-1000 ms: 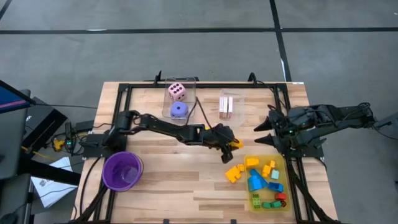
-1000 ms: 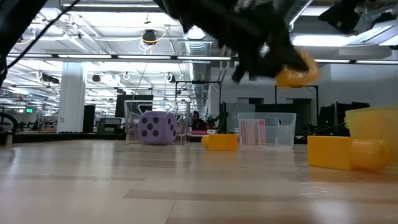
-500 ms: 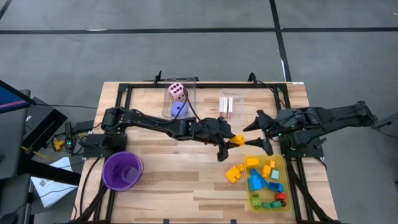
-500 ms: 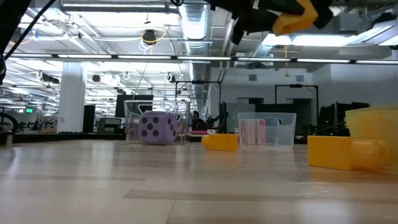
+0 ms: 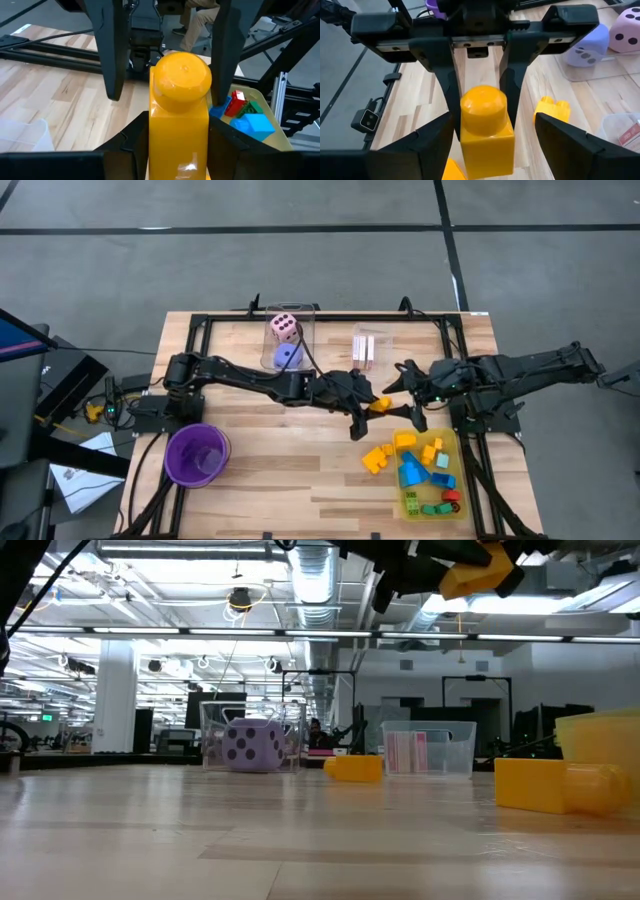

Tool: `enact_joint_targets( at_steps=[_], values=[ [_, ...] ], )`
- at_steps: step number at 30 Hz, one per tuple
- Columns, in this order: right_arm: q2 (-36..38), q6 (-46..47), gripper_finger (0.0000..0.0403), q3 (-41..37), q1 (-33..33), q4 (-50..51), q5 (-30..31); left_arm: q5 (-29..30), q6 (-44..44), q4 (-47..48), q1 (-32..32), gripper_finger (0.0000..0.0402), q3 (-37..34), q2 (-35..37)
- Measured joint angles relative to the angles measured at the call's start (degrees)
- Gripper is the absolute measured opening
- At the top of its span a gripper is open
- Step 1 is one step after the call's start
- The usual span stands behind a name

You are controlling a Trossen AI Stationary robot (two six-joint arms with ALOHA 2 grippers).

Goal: Pick & Place Toys
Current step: Put the yellow game piece into the bin

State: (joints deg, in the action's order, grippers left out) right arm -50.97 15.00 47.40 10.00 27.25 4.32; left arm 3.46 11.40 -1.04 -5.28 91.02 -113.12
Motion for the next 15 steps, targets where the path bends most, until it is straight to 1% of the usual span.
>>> enact_joint_targets(
  at_steps=[3, 6, 9, 13, 14, 15],
  values=[
    [-0.01, 0.00, 0.0263, 0.00, 0.00, 0.08, 0.00, 0.00, 0.00, -0.27, 0.00, 0.0137, 0.00, 0.00],
    [-0.03, 0.00, 0.0244, 0.00, 0.00, 0.14, -0.28, -0.02, 0.53, -0.56, 0.17, 0.0138, 0.00, 0.00],
    [-0.81, 0.03, 0.0209, 0.00, 0.00, 0.00, -0.52, -0.13, 1.33, -0.83, 0.50, 0.0138, 0.00, 0.00],
    [-0.76, -0.08, 0.0138, 0.06, 0.00, 0.16, -1.77, -0.49, 1.37, -1.38, 0.55, 0.0140, -0.04, -0.04],
    [-0.77, -0.20, 0.0126, 0.07, 0.00, 0.27, -1.92, -0.48, 1.40, -1.32, 0.55, 0.0141, -0.04, -0.04],
    [-0.79, -0.17, 0.0127, 0.07, 0.00, 0.28, -1.91, -0.47, 1.43, -1.24, 0.53, 0.0142, -0.04, -0.04]
  ],
)
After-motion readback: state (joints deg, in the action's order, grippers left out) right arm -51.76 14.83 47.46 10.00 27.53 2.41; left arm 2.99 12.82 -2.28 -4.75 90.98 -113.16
